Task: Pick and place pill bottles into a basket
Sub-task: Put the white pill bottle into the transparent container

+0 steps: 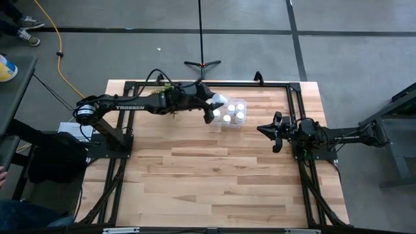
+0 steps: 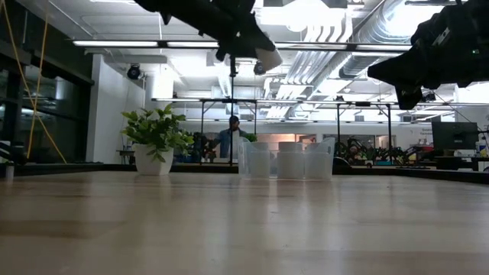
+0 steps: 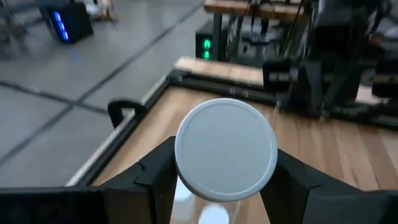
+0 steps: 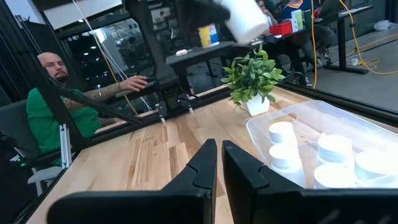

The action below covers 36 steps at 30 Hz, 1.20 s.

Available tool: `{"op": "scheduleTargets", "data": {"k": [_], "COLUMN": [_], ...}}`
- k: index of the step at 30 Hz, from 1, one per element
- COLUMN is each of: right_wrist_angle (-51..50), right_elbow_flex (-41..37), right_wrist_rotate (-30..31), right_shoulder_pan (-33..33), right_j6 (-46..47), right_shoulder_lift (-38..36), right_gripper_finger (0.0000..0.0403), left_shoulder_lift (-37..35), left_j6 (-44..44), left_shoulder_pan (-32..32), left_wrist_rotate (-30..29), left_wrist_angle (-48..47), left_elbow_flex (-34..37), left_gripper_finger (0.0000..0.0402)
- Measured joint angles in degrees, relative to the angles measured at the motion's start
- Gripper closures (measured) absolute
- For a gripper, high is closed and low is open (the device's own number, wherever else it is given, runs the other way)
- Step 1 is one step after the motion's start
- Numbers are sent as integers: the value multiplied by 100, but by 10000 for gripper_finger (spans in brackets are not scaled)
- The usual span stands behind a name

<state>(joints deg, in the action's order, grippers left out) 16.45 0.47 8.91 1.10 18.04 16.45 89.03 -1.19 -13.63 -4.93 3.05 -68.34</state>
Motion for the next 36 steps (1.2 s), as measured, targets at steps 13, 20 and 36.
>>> {"op": "scheduleTargets", "data": {"k": [13, 20, 36], "right_wrist_angle": [2, -7, -133], "right_elbow_flex": [0, 0, 0], "right_wrist_rotate": [44, 40, 218], "right_shoulder_pan": [-1, 1, -2], "right_j6": [13, 181, 252], "right_shoulder_lift": [0, 0, 1], "right_gripper_finger": [387, 387, 386], "left_shoulder_lift": [378, 1218, 1952], "left_j6": [564, 592, 592], "left_shoulder_pan": [-140, -422, -694], "left_wrist_rotate": [-50, 33, 263], "left_wrist_angle": [479, -862, -2168], "left_elbow_flex": [-471, -1643, -1888], "left_gripper_finger": [183, 183, 183]}}
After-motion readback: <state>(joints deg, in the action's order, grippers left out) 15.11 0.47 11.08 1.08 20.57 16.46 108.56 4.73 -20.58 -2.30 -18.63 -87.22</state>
